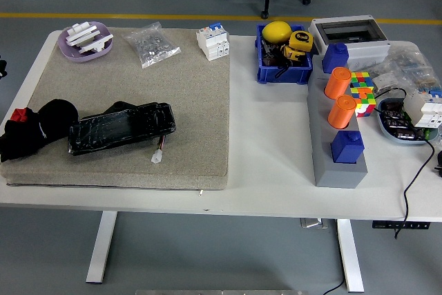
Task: Pick the rag up,wipe the panel,place it on the desk
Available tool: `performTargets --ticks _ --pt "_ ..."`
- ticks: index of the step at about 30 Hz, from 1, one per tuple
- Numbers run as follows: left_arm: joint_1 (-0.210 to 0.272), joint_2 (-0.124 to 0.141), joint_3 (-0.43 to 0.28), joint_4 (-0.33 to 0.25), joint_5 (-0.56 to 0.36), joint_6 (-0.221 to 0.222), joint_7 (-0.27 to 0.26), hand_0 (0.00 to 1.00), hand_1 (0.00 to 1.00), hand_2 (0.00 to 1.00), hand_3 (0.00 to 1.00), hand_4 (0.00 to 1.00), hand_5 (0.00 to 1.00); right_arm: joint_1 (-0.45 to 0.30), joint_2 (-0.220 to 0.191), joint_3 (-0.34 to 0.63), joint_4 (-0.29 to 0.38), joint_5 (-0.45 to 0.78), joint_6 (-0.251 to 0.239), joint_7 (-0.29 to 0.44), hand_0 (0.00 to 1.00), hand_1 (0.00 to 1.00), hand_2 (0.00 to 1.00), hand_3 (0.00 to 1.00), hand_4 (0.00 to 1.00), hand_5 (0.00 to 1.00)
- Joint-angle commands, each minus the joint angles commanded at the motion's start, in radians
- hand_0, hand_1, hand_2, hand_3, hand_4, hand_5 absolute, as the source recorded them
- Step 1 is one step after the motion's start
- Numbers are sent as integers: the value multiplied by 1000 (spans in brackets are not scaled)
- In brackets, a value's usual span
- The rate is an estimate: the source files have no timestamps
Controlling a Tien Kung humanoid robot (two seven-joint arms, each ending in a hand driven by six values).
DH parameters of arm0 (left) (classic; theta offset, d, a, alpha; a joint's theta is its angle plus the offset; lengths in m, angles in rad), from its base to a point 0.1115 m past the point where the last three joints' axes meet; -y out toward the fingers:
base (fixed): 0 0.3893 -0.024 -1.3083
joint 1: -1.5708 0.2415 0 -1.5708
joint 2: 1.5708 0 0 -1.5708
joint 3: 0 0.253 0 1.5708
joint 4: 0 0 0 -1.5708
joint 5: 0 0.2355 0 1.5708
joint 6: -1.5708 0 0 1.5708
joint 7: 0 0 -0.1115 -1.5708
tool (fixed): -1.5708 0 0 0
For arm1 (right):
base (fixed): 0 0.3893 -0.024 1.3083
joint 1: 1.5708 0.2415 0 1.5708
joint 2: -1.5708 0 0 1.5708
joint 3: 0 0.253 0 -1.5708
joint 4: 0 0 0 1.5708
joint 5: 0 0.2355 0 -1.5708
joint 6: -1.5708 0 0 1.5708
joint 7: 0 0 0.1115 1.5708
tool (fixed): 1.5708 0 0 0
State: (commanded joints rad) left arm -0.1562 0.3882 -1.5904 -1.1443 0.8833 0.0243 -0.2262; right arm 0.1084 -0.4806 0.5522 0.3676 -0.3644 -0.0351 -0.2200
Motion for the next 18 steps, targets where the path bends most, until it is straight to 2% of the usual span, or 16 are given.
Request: performTargets --ticks 18 --pt "3 2 1 0 0 0 -1 580 642 619 596 791 94 -3 -2 -4 0 1 -1 -1 756 608 633 611 998 618"
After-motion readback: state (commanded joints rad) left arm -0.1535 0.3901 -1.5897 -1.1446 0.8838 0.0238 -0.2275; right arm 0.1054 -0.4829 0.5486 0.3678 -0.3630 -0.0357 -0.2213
